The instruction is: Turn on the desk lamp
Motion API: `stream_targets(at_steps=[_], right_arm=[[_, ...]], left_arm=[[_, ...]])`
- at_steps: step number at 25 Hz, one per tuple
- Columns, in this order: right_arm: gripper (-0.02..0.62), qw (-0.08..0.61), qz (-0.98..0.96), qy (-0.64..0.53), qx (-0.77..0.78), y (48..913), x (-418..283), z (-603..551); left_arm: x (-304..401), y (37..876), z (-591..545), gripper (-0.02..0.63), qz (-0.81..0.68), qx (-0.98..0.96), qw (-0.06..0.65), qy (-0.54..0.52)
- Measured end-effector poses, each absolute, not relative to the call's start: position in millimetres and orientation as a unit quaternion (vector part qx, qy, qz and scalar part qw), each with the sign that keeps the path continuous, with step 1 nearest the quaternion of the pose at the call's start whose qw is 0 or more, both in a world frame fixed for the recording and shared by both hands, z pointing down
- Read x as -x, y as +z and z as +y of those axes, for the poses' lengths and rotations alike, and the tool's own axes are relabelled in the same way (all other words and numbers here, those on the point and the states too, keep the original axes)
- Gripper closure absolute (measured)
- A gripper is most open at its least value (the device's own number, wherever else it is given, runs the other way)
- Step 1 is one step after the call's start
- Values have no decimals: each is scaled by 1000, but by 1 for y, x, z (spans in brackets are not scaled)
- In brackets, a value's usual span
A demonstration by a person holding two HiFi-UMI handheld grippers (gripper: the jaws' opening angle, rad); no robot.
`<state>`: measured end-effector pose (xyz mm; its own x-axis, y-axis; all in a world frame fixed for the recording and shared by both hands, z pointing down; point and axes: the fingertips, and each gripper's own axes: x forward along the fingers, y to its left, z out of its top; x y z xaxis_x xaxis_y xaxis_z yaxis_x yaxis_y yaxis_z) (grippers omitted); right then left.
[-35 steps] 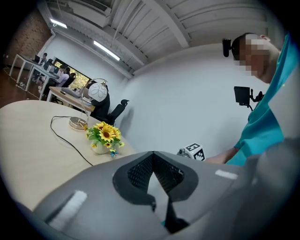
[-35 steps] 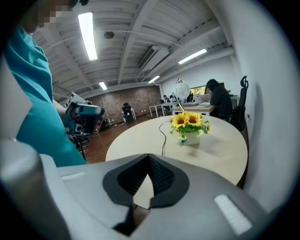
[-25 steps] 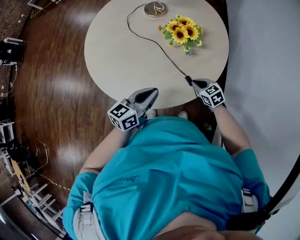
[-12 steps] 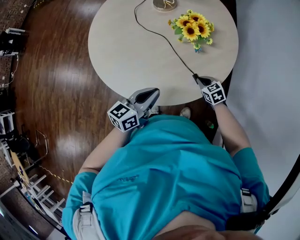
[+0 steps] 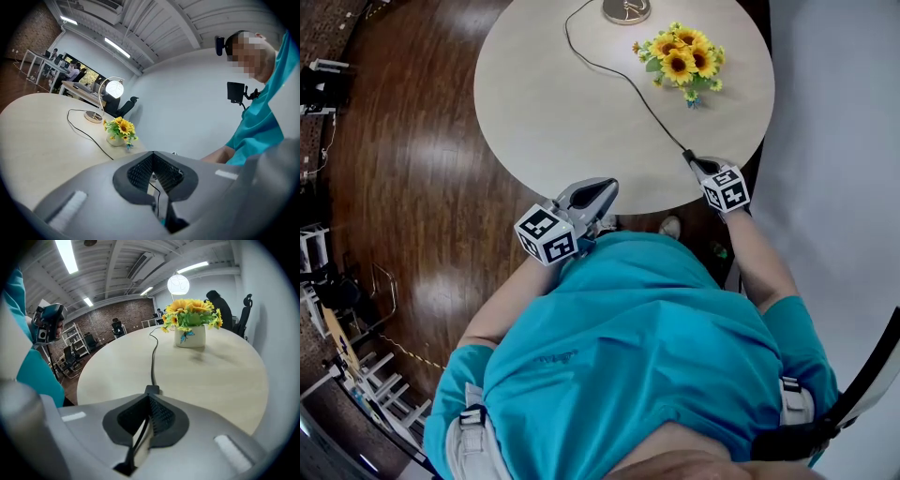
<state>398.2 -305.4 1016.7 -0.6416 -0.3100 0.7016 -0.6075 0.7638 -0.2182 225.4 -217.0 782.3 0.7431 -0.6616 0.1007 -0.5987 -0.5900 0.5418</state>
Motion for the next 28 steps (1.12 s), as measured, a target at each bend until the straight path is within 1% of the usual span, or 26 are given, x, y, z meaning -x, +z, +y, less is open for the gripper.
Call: stream_targets(at_steps=[6, 9, 14, 19, 23, 26, 28], right_arm=[[594, 328, -878, 234, -260, 1013, -397, -307], [594, 300, -891, 221, -259, 986, -396, -308], [594, 231, -917, 201, -256, 905, -399, -300], [594, 165, -939, 182, -240, 818, -412, -268], [594, 135, -952, 151, -227, 747, -431, -243], [594, 121, -958, 124, -230, 707, -451, -233], [594, 117, -957, 110, -240, 685, -464, -228]], left_arm=[[-230, 779, -223, 586, -351, -892, 279, -57], [-234, 767, -224, 586, -354, -890, 280, -59], [-246, 738, -221, 586, -358, -893, 266, -68], [-275, 699, -212, 586, -354, -899, 245, -81], [-307, 662, -203, 586, -344, -905, 232, -90], [-335, 648, -198, 586, -324, -916, 216, -94], [-350, 640, -195, 586, -311, -920, 218, -94]])
